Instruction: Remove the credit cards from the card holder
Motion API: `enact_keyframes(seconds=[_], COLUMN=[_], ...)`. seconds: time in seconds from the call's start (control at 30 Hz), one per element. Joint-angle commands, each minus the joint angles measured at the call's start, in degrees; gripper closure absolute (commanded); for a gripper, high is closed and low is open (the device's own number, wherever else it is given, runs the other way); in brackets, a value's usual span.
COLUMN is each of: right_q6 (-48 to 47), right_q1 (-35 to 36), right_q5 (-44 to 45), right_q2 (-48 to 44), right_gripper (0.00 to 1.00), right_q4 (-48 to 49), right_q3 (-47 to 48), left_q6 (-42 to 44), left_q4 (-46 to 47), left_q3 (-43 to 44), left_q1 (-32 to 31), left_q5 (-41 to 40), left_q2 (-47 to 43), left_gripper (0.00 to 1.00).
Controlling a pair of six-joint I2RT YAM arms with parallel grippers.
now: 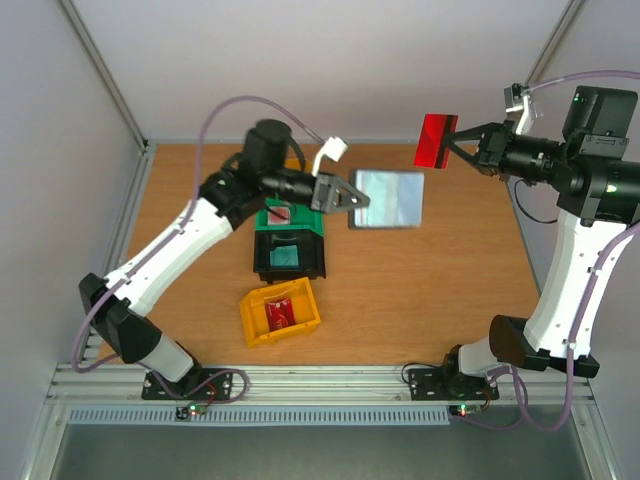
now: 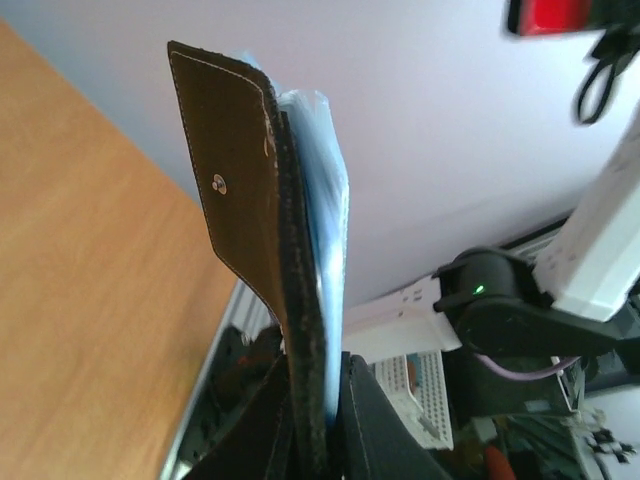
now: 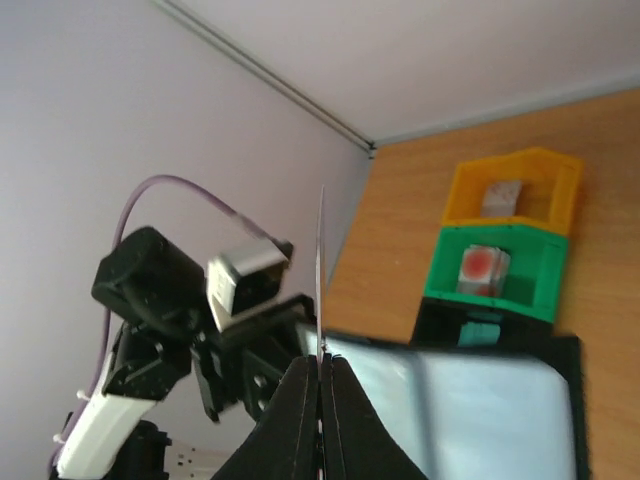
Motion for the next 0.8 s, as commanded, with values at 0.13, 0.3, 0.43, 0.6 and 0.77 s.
enact_keyframes(seconds=[0.13,0.3,0.43,0.6,0.77], right_q6=[-7.3,-9.1,-10.0,-9.6,-5.6], right_q1=[-0.2,-0.2,-0.2,-0.2,-0.2], right_q5=[10.0,11.5,11.7,12.0,12.9], right_q2=[-2.3,-5.7,-5.4,-3.8,-0.9], right_gripper=[0.99,0.99,0.99,0.99,0.99], right_q4=[-12.9,-14.2,-16.4,-19.2,-21.2], right_q3=[-6.6,-13.7,-12.6,-9.7,-2.6], left_q6=[-7.1,-10.0,-9.6,-6.0,-3.6], left_q4=[9.5,12.5,11.3,8.4,7.3], left_q3=[-11.2,-12.5,-9.1,-5.1,-4.6], left_q1=[-11.3,-14.6,-15.7,-15.1,-12.9], left_q5=[-11.3,-11.1,-12.5,-11.5,-11.5], left_q2=[8.3,19.9,27.0,30.8,24.3], left_gripper=[1.0,1.0,1.0,0.44,0.01])
